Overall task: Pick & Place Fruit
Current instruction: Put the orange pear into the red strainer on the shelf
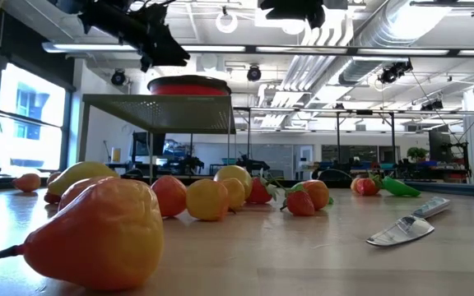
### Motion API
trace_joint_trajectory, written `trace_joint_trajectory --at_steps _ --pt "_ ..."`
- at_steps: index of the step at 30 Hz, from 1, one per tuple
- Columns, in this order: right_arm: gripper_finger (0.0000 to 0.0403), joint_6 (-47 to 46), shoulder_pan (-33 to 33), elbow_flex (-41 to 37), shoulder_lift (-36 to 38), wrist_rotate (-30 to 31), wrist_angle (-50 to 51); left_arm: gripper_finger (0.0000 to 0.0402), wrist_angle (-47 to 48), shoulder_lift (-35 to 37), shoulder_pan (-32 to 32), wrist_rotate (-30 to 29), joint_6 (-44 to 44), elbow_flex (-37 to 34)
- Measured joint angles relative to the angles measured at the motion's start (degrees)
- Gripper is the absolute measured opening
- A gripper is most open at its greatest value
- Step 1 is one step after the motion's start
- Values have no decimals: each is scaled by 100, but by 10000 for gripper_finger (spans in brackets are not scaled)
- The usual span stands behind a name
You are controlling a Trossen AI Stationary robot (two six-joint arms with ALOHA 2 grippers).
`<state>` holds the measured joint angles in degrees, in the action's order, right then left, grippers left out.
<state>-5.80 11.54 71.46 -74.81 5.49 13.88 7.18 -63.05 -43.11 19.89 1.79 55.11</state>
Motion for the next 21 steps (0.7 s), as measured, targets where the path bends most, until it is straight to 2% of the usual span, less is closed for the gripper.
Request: trace_joint_trajectory --at_steps 3,6,15,21 --pt "144 -64 -77 0 0 23 216 135 -97 156 30 165 1 -105" --pt "144 -66 -151 0 -4 20 504 135 -154 382 250 39 -4 -327" --pt "144 -58 -430 0 -46 29 654 135 -134 1312 1280 -832 -130 -1021" --pt "144 -49 -508 0 -46 25 650 135 -137 1639 1922 -1348 -109 -1278"
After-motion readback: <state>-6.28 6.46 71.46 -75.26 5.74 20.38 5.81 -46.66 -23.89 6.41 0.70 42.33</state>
